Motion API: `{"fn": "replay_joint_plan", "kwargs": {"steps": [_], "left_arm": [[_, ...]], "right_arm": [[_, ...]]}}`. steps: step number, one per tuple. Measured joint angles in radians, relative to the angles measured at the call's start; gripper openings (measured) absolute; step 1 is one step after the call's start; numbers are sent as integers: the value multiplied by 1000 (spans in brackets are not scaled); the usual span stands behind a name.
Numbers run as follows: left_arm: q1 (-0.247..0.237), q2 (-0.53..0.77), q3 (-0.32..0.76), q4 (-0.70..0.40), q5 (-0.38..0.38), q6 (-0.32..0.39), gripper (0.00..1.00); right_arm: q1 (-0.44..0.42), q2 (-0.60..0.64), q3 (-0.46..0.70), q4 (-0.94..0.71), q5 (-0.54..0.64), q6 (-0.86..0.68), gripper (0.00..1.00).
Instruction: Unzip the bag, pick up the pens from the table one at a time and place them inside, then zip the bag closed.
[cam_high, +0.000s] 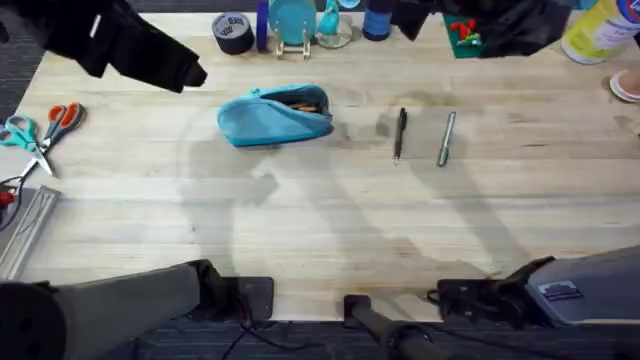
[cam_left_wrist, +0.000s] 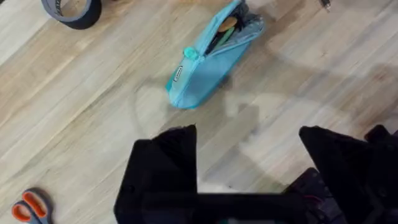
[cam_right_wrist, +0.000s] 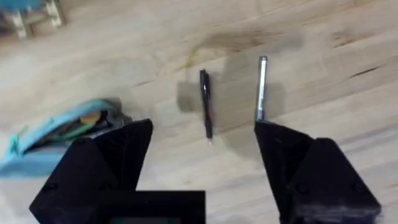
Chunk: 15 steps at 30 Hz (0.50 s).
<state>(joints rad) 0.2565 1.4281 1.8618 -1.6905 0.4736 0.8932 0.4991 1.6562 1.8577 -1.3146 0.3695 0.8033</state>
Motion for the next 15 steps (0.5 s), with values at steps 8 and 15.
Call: {"fn": "replay_joint_plan", "kwargs": {"steps": [8,15], "left_arm": [[0,0,0,0,0,0,995],[0,0,0,0,0,0,995]], "right_arm": [[0,9,-232,222,24,141,996],[0,25,-383,336,27,221,996]]}}
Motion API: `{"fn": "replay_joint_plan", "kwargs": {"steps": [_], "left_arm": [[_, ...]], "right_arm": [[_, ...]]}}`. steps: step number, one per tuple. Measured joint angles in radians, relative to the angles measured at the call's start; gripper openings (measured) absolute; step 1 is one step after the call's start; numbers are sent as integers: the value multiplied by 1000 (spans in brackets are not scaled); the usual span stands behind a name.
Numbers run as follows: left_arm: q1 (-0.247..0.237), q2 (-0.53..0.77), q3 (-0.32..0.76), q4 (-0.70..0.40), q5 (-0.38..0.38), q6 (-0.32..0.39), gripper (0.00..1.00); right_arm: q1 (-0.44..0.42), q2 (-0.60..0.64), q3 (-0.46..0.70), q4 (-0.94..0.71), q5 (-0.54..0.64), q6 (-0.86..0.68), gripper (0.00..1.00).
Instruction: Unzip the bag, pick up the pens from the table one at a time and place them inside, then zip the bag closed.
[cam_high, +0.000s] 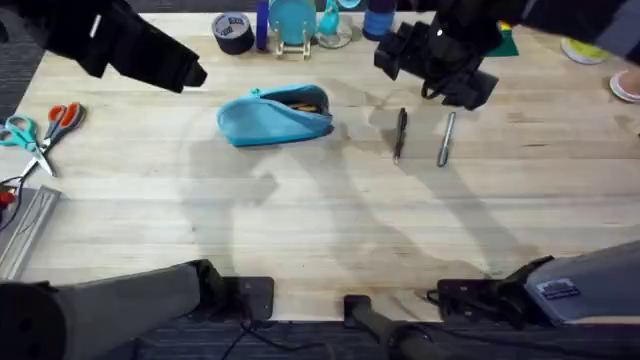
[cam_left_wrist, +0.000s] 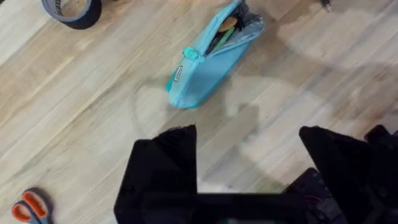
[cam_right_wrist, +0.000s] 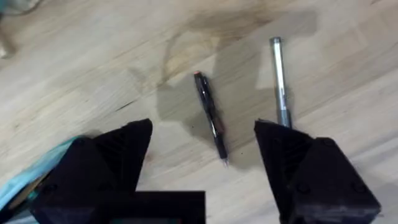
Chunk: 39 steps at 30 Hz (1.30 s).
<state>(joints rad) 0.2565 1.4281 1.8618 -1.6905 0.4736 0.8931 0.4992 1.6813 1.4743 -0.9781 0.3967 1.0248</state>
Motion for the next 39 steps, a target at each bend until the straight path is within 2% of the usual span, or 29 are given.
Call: {"fn": "replay_joint_plan", "kwargs": {"steps": [18,39], "left_arm": [[0,0,0,0,0,0,995],[0,0,0,0,0,0,995]], "right_arm": [[0,198,-26,51,-28,44,996],[-19,297,-29,92,-151,19,986]]}}
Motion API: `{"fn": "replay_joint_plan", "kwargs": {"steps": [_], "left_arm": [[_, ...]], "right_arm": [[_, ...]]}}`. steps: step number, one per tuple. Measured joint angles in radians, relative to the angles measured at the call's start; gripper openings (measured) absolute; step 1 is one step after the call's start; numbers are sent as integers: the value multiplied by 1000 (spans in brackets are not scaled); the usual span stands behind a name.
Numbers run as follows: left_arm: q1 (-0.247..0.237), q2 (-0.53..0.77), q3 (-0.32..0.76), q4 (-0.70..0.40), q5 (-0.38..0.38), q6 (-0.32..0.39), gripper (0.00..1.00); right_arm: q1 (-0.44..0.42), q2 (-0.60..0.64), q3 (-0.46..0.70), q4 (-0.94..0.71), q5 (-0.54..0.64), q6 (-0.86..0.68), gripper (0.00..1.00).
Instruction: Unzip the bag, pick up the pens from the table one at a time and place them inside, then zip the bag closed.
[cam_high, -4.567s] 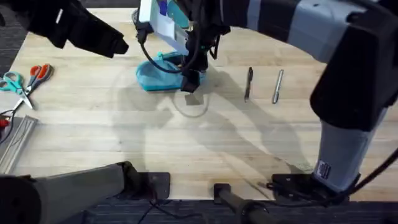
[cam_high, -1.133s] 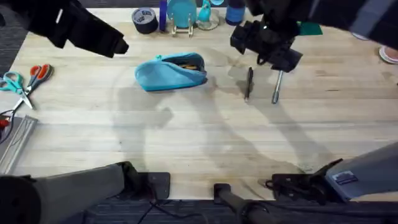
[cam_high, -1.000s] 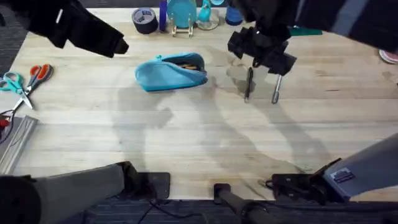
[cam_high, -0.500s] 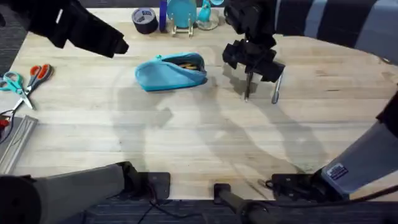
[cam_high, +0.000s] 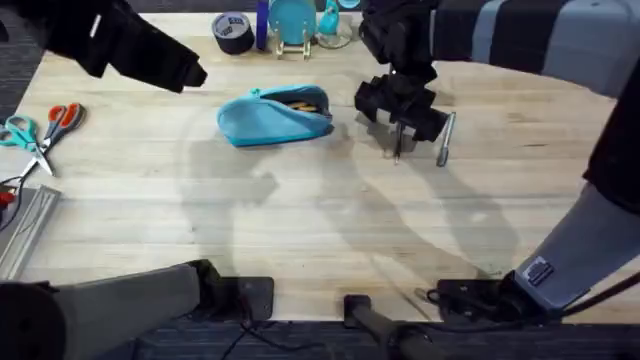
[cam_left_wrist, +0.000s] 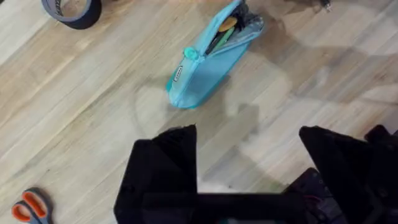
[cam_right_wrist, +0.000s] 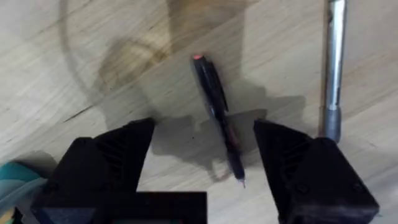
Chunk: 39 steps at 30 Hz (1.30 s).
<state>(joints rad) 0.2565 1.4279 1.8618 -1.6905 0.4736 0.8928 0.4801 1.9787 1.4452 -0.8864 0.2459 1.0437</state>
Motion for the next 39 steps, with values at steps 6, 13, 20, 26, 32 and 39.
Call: {"fn": "replay_joint_plan", "kwargs": {"steps": [6,13,20,26,32,39], "left_arm": [[0,0,0,0,0,0,996],[0,0,0,0,0,0,995],[0,0,0,0,0,0,995],[0,0,0,0,0,0,995],[0,0,0,0,0,0,995],[0,0,0,0,0,0,996]], "right_arm": [[-5,-6,-21,26,-22,0,969],[-7,-35,-72,71,-37,3,900],[-7,-38,-76,75,-47,-3,643],[-6,-41,-77,68,-52,-5,66],[-12,-44,-79,76,-63,-48,37],[-29,-49,-86,127,-160,-148,31]]}}
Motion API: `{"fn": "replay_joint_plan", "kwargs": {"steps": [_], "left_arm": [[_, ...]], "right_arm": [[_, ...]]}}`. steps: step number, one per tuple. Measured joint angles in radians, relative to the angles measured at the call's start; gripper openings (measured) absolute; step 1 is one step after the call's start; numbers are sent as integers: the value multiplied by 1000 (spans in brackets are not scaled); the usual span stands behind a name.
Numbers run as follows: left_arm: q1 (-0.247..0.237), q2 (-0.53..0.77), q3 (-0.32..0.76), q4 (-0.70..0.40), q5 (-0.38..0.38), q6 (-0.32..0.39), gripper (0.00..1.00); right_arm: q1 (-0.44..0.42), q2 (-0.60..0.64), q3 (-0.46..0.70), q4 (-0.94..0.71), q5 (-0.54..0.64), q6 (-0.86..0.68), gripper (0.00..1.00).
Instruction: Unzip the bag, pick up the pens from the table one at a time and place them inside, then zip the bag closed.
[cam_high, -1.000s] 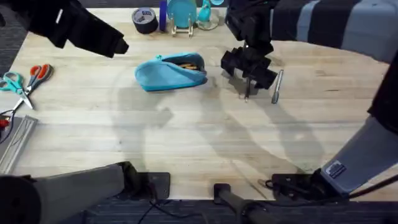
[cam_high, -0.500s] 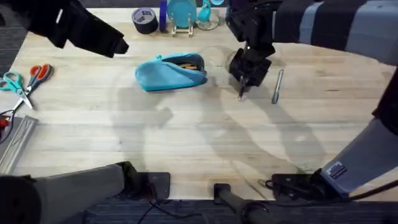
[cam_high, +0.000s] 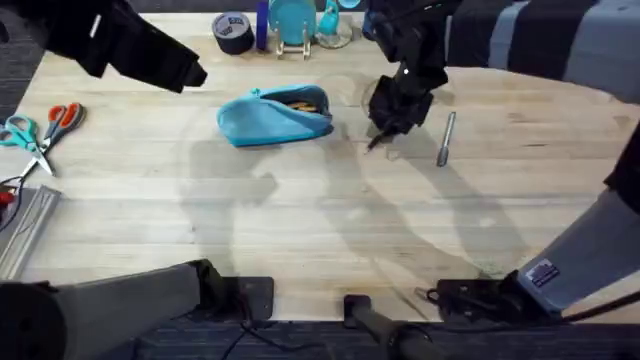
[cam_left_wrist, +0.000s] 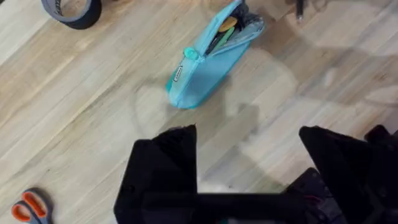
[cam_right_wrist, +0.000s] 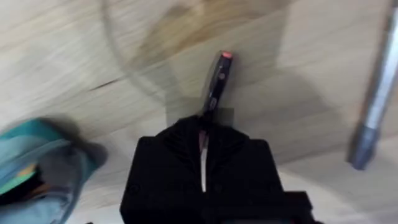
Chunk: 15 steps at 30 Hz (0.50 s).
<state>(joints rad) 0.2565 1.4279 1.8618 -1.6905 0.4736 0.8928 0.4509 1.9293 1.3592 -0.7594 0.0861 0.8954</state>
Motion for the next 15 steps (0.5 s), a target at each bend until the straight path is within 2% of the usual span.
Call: {"fn": "replay_joint_plan", "kwargs": {"steps": [8,15], "left_arm": [[0,0,0,0,0,0,996],[0,0,0,0,0,0,996]], "right_arm": [[-1,1,-5,90,-128,-70,33],[10,-2,16,104,-184,-302,34]]}}
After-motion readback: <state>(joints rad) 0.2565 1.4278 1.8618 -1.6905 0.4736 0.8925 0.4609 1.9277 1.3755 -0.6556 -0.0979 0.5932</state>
